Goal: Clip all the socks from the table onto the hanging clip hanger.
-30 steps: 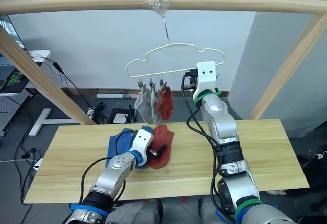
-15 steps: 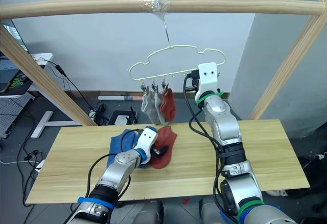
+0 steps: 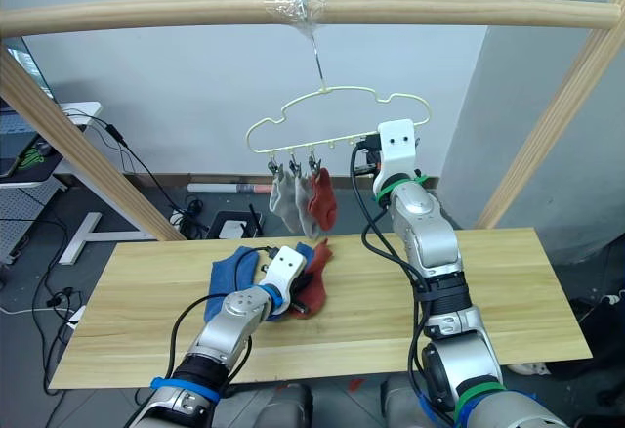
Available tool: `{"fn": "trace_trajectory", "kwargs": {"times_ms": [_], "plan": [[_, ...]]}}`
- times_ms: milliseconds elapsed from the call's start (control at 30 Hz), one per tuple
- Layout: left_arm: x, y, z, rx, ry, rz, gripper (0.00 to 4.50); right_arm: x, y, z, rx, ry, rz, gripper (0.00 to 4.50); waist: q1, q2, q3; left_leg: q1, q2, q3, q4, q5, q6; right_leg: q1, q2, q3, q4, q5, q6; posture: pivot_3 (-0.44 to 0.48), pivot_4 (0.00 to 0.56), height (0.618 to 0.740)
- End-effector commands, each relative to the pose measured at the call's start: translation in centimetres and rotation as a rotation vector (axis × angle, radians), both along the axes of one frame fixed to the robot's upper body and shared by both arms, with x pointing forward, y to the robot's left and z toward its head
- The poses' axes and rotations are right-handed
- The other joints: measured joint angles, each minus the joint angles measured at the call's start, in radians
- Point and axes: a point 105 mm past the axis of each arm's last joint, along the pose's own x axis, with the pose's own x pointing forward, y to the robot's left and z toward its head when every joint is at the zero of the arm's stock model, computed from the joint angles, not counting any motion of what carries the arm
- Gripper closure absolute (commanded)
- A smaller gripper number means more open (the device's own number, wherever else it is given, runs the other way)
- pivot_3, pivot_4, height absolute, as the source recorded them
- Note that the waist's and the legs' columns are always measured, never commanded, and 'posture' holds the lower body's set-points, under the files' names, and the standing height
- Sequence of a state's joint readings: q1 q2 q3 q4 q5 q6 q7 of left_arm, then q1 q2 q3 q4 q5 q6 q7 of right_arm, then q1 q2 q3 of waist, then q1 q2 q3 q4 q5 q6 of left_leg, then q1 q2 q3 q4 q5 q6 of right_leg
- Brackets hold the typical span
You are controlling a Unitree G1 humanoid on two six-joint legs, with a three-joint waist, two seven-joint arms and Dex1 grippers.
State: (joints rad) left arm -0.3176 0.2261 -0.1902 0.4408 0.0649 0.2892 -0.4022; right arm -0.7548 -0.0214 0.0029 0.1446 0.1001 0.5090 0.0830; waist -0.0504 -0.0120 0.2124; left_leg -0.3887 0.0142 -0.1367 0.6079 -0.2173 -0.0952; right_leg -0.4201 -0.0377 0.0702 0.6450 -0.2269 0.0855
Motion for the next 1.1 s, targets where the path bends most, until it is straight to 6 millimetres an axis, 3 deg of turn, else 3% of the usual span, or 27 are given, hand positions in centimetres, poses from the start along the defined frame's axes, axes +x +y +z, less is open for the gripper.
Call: {"fn": "trace_trajectory", "kwargs": {"times_ms": [33, 133, 167, 333, 633, 767, 1100], "plan": [[-1.5, 1.4, -2.3, 0.084, 0.071, 0.009, 4.48, -0.1, -0.1, 1.3, 0.012, -0.046, -0.003, 4.50, 0.000, 0.000, 0.000, 0.000, 0.000, 0.000, 0.000, 0.000, 0.000, 0.000, 0.000, 0.000, 0.000, 0.000, 0.000, 0.026, 0.194, 0.740], [-1.1, 2.0, -1.5, 0.101, 0.032, 0.008, 4.48, 0.0, -0.2, 1.3, 0.015, -0.048, -0.007, 4.50, -0.004, 0.000, 0.000, 0.000, 0.000, 0.000, 0.000, 0.000, 0.000, 0.000, 0.000, 0.000, 0.000, 0.000, 0.000, 0.029, 0.194, 0.740], [-1.2, 1.9, -1.5, 0.093, 0.038, 0.004, 3.93, 0.0, -0.2, 1.4, 0.016, -0.050, -0.008, 4.50, -0.005, 0.000, 0.000, 0.000, 0.000, 0.000, 0.000, 0.000, 0.000, 0.000, 0.000, 0.000, 0.000, 0.000, 0.000, 0.029, 0.194, 0.740], [-1.2, 1.2, -0.8, 0.044, 0.030, -0.013, 2.53, 0.1, -0.2, 1.4, 0.017, -0.051, -0.010, 4.50, -0.006, 0.000, 0.000, 0.000, 0.000, 0.000, -0.001, 0.000, 0.000, -0.001, 0.000, 0.000, 0.000, 0.000, 0.000, 0.031, 0.192, 0.740], [-1.0, -1.6, 3.0, -0.025, -0.052, -0.145, 0.02, 0.2, -0.4, 1.5, 0.022, -0.054, -0.020, 4.50, -0.005, 0.000, 0.001, -0.004, 0.000, -0.001, -0.001, 0.000, 0.000, -0.003, 0.000, 0.000, -0.001, 0.000, 0.000, 0.026, 0.191, 0.740], [-0.8, -2.3, 3.2, -0.014, -0.068, -0.187, 0.02, 0.2, -0.4, 1.4, 0.022, -0.053, -0.019, 4.50, -0.005, 0.000, 0.001, -0.005, 0.000, 0.000, -0.001, 0.000, 0.000, -0.003, 0.000, 0.000, -0.001, 0.000, 0.000, 0.025, 0.190, 0.740], [-1.0, -4.5, 1.0, 0.047, -0.025, -0.269, 0.02, 0.2, -0.5, 1.4, 0.019, -0.052, -0.023, 4.50, -0.005, 0.000, 0.001, -0.006, 0.000, -0.001, -0.001, 0.000, 0.000, -0.005, 0.000, 0.000, -0.001, 0.000, 0.000, 0.011, 0.183, 0.740]]}}
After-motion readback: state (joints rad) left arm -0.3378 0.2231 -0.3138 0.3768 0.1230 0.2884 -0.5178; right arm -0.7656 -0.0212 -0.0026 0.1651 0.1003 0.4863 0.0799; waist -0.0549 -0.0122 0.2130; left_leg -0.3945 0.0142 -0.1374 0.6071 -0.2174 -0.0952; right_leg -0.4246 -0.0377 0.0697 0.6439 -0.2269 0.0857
